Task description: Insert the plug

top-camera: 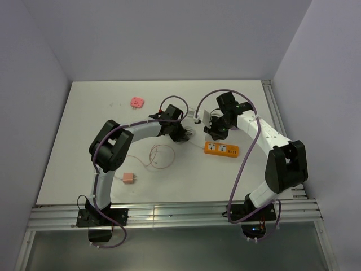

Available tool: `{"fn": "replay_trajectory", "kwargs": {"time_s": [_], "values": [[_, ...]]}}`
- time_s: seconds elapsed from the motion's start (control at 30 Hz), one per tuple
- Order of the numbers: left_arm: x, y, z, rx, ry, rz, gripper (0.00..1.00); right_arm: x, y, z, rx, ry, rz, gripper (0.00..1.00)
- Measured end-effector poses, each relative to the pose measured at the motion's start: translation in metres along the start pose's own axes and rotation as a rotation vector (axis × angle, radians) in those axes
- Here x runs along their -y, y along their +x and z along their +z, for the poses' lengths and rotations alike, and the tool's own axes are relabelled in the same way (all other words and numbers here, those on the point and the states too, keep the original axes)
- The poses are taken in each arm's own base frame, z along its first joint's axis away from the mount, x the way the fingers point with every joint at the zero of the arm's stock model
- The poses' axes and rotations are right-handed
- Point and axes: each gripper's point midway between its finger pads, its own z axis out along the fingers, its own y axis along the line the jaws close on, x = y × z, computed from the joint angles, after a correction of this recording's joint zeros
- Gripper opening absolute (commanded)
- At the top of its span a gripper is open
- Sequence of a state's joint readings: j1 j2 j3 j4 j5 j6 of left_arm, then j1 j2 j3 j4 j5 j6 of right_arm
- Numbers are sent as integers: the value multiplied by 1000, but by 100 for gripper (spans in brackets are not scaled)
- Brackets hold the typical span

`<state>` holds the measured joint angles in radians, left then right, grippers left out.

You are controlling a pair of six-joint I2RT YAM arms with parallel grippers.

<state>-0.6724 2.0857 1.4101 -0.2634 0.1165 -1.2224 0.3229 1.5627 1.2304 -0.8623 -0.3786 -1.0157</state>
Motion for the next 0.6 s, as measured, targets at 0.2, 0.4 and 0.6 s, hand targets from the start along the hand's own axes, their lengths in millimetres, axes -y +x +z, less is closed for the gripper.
{"fn": "replay_trajectory", "kwargs": {"time_s": [0.2,0.4,0.6], "values": [[0,0,0,-1,1,-1,0,-1,2,4,-5,-13,5,0],[0,0,0,-2,1,-1,0,-3,4,6,-11,-21,8,0],[0,0,0,-2,1,-1,0,-3,6,7,-18,-19,10,0]]}}
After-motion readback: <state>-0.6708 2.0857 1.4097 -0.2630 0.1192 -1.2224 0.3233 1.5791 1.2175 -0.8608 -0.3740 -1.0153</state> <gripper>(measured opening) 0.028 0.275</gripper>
